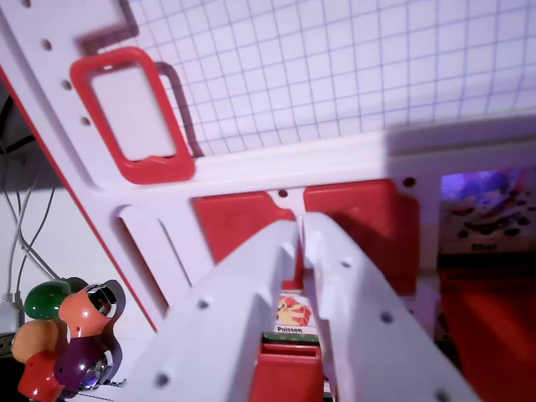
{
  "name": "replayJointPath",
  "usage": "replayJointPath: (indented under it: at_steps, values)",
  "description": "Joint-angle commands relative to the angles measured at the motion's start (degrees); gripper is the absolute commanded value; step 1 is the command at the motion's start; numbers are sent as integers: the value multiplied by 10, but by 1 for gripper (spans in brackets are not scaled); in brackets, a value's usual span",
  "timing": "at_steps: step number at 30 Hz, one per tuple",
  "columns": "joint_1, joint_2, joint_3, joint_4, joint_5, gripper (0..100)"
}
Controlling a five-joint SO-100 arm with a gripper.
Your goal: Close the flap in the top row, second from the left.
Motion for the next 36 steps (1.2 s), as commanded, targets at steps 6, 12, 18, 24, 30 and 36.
replayJointPath:
  at_steps: [6, 12, 18, 24, 30, 36]
  values:
    - [0, 142, 23, -28, -14, 0]
    - [4, 229, 103, -28, -19, 0]
    - [11, 339, 212, 22, -57, 0]
    - [29, 442, 317, 45, -106, 0]
    - [50, 541, 403, 105, -134, 0]
    - [76, 655, 510, 148, -156, 0]
